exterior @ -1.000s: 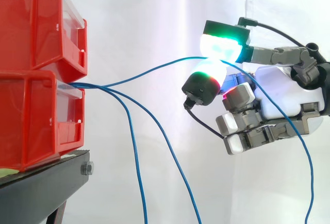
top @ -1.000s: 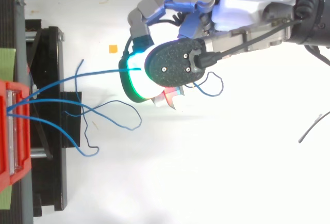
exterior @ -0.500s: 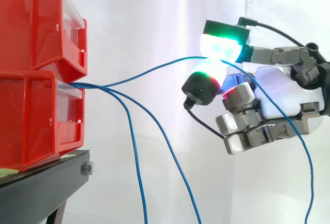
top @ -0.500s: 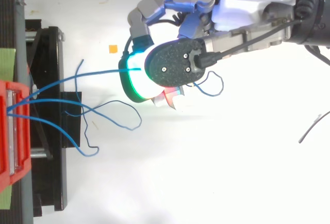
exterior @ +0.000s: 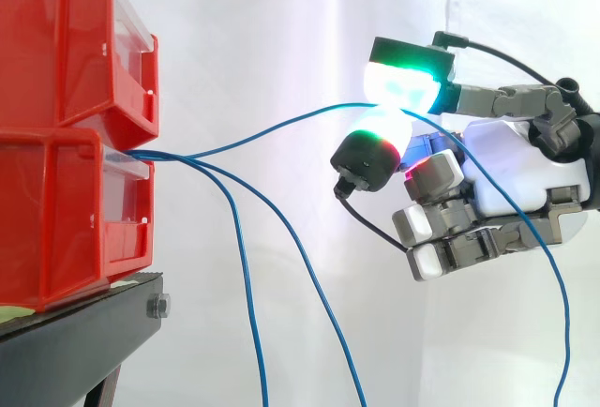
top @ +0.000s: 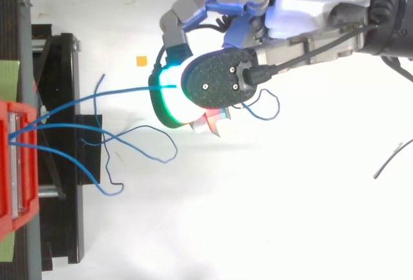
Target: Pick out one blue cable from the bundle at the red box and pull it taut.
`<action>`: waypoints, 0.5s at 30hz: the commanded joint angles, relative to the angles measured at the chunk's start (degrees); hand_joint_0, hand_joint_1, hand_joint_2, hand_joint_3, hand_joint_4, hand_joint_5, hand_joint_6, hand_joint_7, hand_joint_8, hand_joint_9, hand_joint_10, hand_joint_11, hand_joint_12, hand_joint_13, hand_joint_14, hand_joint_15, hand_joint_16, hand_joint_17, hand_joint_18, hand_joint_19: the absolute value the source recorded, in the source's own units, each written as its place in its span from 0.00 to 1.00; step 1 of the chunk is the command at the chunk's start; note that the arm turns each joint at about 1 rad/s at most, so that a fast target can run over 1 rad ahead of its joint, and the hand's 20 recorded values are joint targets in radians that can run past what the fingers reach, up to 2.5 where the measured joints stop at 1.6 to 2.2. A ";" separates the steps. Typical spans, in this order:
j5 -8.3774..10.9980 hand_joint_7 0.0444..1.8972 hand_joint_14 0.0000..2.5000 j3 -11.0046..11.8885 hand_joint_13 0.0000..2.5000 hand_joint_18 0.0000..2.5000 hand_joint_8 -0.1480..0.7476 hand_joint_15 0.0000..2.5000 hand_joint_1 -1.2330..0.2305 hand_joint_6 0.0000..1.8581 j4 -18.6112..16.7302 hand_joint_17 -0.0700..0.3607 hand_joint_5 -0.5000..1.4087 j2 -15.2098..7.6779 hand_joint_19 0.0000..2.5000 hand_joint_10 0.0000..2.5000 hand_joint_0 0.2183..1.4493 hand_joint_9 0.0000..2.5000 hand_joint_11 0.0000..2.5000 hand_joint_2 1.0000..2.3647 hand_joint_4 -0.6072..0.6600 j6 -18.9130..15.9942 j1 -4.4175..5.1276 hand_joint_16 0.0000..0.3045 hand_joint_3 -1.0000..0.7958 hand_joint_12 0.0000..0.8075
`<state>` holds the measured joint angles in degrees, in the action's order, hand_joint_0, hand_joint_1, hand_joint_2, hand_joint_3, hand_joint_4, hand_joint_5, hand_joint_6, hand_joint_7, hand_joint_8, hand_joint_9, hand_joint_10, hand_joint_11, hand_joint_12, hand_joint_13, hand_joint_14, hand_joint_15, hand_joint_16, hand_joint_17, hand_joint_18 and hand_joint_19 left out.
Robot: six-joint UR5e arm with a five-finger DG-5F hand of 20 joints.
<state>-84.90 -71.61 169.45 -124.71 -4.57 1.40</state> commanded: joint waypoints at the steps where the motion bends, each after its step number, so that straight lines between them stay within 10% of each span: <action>1: 0.00 0.72 0.01 -0.02 0.40 0.30 0.44 0.22 0.37 0.49 0.00 0.35 0.16 0.00 0.25 0.01 0.34 0.49 0.31 0.02 0.32 0.00 0.01 0.12 0.52 0.28; 15: 0.00 0.72 0.01 0.07 0.40 0.30 0.44 0.22 0.37 0.49 0.00 0.35 0.16 0.00 0.25 0.01 0.34 0.50 0.32 0.02 0.32 0.00 0.01 0.12 0.53 0.28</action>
<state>-84.90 -71.59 169.46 -124.72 -4.57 1.38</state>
